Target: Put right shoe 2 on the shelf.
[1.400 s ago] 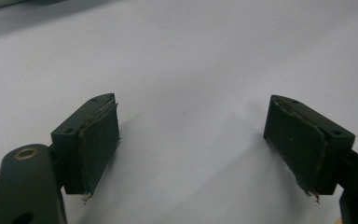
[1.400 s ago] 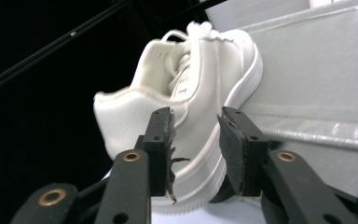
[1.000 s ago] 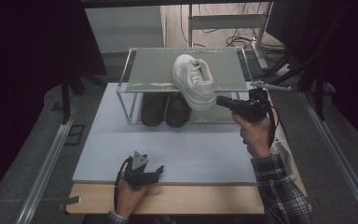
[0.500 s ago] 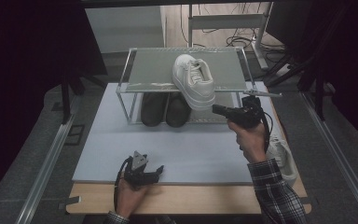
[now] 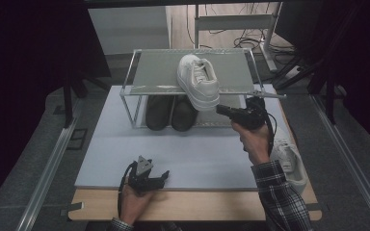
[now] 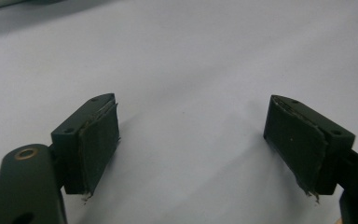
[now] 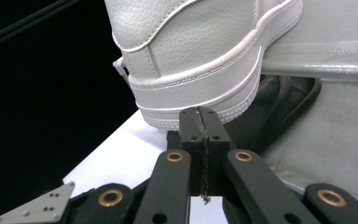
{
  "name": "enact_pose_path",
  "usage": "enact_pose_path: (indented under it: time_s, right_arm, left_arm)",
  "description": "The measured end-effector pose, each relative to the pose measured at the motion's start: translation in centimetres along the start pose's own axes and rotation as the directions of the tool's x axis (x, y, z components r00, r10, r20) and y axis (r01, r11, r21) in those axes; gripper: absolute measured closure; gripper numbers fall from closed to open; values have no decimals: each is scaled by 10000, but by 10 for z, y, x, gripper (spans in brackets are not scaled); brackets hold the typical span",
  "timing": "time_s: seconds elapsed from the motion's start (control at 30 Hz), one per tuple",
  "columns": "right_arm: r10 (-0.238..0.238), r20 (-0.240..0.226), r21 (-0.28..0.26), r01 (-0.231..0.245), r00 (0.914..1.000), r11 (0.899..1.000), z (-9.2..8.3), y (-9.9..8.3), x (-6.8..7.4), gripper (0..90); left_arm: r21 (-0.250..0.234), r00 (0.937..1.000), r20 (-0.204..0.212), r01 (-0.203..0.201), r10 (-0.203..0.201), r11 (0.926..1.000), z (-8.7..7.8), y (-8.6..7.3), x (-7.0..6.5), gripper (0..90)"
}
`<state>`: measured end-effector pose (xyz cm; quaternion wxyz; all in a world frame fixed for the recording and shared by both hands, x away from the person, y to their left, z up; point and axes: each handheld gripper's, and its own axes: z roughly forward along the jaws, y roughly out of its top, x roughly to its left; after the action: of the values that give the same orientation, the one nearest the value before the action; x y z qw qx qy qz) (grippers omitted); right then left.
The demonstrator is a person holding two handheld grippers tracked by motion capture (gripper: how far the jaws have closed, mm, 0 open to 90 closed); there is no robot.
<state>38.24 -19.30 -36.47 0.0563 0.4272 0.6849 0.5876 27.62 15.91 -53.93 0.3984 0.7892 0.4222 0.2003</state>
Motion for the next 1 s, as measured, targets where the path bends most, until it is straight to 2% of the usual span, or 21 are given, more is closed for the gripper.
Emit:
enact_pose_path:
  time_s: [0.17, 0.67, 0.8, 1.0]
  right_arm:
    - [-97, -2, -125, 97, 10000, 9999, 12, 0, -1, 897]
    - [293, 50, 79, -294, 9996, 9995, 35, 8, 5, 898]
    - [134, 183, 110, -136, 9997, 9998, 40, 9, 7, 898]
    - [139, 222, 185, -143, 9997, 9997, 53, 12, 10, 898]
  left_arm:
    - [2, 10000, 5, 2, -2, 10000, 0, 0, 0, 177]
    - [1, 10000, 4, -9, 9, 10000, 0, 0, 0, 177]
    - [3, 10000, 5, -11, 11, 10000, 0, 0, 0, 177]
    - [5, 10000, 7, -15, 15, 10000, 0, 0, 0, 177]
